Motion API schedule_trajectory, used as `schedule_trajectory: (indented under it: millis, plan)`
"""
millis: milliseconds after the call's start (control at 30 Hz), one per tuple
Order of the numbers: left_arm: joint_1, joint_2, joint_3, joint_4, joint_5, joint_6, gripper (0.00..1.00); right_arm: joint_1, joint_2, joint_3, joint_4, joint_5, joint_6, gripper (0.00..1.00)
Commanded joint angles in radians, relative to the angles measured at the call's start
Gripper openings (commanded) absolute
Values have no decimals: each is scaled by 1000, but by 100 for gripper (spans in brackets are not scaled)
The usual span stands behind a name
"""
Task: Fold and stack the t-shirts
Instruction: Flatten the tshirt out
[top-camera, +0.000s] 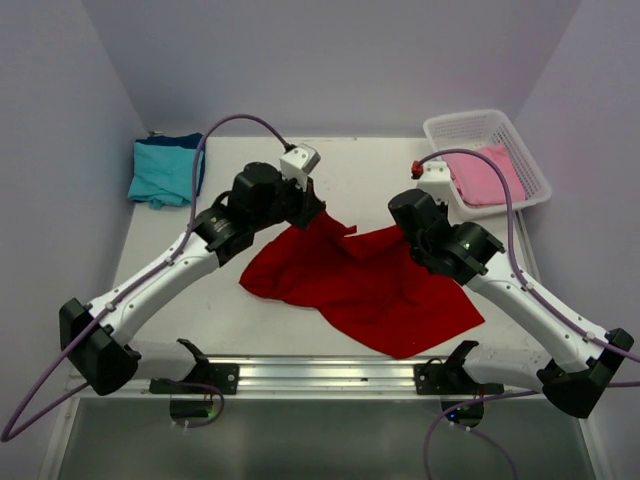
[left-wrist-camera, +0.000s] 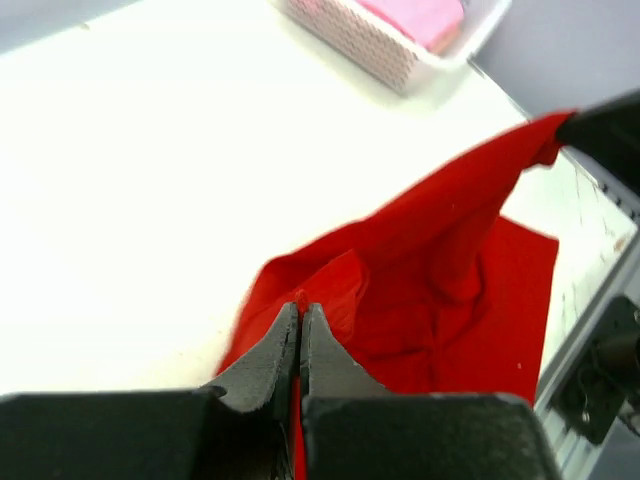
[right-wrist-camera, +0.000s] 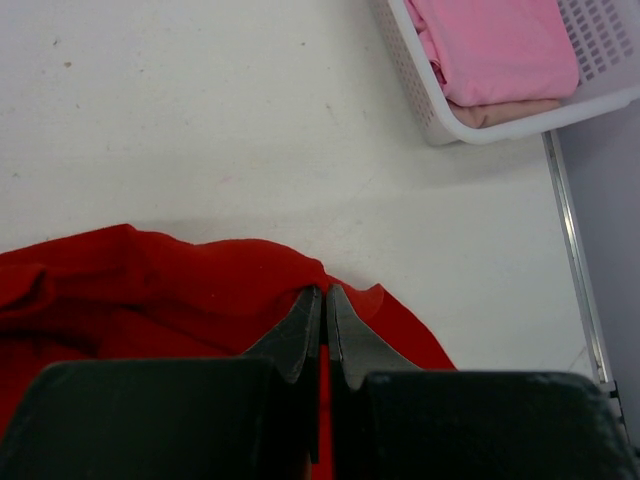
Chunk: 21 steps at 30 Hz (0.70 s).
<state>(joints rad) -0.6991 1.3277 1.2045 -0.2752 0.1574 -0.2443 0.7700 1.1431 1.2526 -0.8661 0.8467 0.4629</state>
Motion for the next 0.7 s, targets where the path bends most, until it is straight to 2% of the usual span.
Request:
schedule_trajectory:
  millis: [0,200,400,533,667]
  plan:
    - [-2,-57,71,-102,-149,-29,0,-8,-2,7,36,26,8,0]
    - [0,-186,173,-183,-323,-43,0,-11,-2,16,36,37,2,0]
    - [-2,-261,207,-217,-626,-18,0,-29,-8,42,38,51,-3,0]
    - [0,-318,213,-203,-719,-10,0,-35,-28,62,50,92,-27,0]
    - [0,-404,234,-134,-727,40,0,-37,-65,93,90,97,-82,0]
